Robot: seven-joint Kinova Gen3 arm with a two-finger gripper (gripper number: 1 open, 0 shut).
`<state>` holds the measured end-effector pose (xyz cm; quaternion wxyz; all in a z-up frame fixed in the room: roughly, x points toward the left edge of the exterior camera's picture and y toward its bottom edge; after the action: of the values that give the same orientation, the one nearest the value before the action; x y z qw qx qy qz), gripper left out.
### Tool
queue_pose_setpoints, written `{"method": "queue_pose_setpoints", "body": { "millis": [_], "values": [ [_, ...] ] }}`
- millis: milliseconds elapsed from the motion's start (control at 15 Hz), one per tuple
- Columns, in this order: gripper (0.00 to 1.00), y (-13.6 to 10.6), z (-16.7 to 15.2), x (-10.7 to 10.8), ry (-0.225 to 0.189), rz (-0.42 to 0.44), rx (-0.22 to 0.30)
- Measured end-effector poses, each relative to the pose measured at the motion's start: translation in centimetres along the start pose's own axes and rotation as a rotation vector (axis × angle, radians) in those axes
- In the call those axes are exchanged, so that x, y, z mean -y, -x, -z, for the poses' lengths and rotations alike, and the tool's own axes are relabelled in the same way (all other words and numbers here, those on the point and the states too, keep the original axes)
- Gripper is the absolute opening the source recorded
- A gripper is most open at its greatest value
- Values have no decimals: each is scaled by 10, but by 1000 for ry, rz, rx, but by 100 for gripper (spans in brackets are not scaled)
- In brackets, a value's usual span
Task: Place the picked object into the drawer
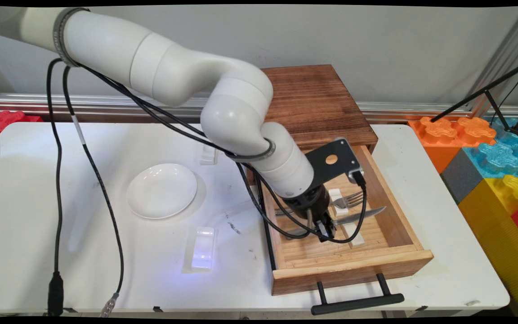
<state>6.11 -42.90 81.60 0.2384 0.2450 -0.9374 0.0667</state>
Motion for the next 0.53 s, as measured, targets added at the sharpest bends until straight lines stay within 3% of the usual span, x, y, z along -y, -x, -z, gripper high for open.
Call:
{"method": "queue_pose_setpoints", "body": {
  "millis": [533],
  "values": [
    [0, 9, -18, -1, 8, 23, 8]
  ]
}}
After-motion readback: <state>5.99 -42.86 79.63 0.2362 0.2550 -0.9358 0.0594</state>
